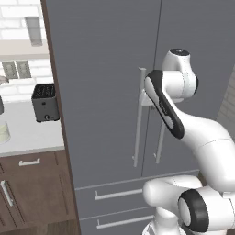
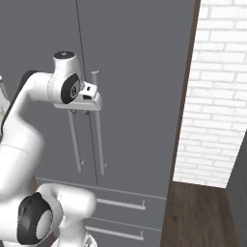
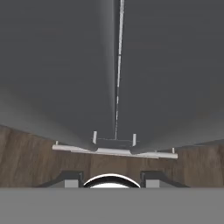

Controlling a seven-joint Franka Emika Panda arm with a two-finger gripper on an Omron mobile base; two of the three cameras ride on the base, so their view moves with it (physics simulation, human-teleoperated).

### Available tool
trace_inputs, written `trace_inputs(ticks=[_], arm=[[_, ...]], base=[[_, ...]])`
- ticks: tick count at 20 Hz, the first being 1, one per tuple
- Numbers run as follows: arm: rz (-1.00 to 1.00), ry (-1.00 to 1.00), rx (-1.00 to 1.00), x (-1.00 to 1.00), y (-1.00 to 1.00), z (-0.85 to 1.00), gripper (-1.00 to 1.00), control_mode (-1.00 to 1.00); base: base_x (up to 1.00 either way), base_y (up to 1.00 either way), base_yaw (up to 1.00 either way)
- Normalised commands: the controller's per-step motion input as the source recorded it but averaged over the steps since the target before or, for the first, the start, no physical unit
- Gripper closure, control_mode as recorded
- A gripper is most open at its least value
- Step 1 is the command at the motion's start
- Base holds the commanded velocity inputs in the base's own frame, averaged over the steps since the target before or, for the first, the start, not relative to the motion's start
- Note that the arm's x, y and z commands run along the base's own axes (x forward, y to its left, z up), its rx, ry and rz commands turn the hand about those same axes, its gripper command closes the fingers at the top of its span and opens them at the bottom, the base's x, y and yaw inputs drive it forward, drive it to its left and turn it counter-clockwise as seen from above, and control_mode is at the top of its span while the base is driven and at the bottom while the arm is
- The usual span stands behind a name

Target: Grab a lemon wedge from the fridge and one ice cube from the ice bowl, and put them in the glass of lemonade.

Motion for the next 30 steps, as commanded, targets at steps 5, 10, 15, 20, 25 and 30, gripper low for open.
trace_inputs(ticks=[5,10,15,20,25,30], arm=[[-0.02,-0.04,0.0,-0.45,0.0,0.0,-1.0,-1.0],[-0.01,0.0,0.01,-0.64,-0.08,0.0,-1.0,-1.0],[-0.03,0.0,0.05,-0.47,-0.2,-0.06,-1.0,-1.0],[-0.02,0.0,0.04,-0.15,-0.17,-0.03,-1.0,-1.0],[0.0,0.0,0.04,-0.02,-0.23,0.0,-1.0,-1.0],[0.03,0.01,0.0,0.0,-0.26,0.0,-1.0,-1.0]], base=[[0.0,0.0,0.0],[0.0,0.0,0.0],[0.0,0.0,0.0],[0.0,0.0,0.0],[0.0,0.0,0.0],[0.0,0.0,0.0]])
